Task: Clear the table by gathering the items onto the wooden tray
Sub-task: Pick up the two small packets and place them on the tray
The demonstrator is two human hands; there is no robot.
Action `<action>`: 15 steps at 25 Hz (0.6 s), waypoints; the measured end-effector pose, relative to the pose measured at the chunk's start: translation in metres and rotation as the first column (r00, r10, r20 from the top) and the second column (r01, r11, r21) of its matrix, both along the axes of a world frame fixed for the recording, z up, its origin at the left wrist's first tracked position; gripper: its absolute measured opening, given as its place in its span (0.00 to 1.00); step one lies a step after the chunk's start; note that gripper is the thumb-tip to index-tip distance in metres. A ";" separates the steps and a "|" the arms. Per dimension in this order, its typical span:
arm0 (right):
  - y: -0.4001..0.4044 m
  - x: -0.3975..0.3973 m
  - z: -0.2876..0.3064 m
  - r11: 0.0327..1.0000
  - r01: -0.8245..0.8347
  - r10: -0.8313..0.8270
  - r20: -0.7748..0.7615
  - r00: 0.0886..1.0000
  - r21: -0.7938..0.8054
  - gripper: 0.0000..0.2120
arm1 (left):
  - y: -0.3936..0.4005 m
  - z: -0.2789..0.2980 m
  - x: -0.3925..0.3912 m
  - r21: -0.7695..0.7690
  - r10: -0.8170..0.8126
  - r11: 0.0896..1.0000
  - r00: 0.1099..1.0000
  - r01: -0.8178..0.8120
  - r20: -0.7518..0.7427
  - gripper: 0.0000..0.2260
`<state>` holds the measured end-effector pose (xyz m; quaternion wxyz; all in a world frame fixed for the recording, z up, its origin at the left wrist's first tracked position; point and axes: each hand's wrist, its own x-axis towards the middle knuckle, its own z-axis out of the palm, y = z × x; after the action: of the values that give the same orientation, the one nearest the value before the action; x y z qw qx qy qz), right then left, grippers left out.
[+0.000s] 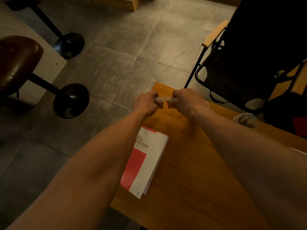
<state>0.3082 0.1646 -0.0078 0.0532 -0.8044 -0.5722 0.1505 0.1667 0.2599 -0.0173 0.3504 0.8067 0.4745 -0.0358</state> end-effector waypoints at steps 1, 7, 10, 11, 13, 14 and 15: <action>-0.004 -0.002 0.006 0.999 0.038 -0.036 -0.048 0.998 0.028 0.06 | -0.004 0.005 -0.003 -0.059 0.044 0.997 0.998 -0.041 0.047 0.07; -0.044 -0.020 0.052 0.942 0.301 -0.227 -0.381 0.896 0.147 0.10 | -0.042 0.059 -0.029 -0.450 0.373 0.870 0.866 -0.202 0.333 0.11; -0.078 -0.022 0.074 0.892 0.430 -0.306 -0.517 0.799 0.138 0.08 | -0.064 0.087 -0.041 -0.510 0.446 0.835 0.797 -0.206 0.408 0.11; -0.092 -0.022 0.081 0.881 0.454 -0.311 -0.557 0.770 0.135 0.07 | -0.073 0.095 -0.045 -0.525 0.460 0.827 0.778 -0.201 0.428 0.11; -0.122 -0.025 0.098 0.851 0.508 -0.311 -0.652 0.692 0.133 0.07 | -0.093 0.111 -0.050 -0.552 0.477 0.812 0.759 -0.188 0.443 0.11; -0.137 -0.028 0.108 0.838 0.530 -0.310 -0.687 0.658 0.130 0.06 | -0.103 0.117 -0.052 -0.566 0.481 0.804 0.756 -0.180 0.443 0.11; -0.150 -0.031 0.117 0.828 0.546 -0.310 -0.708 0.634 0.126 0.06 | -0.112 0.123 -0.054 -0.574 0.477 0.801 0.762 -0.171 0.439 0.11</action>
<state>0.2772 0.0142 0.1088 0.4198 -0.7905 -0.3209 0.3098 0.1130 0.1477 0.1060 0.6718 0.5620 0.4601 0.1453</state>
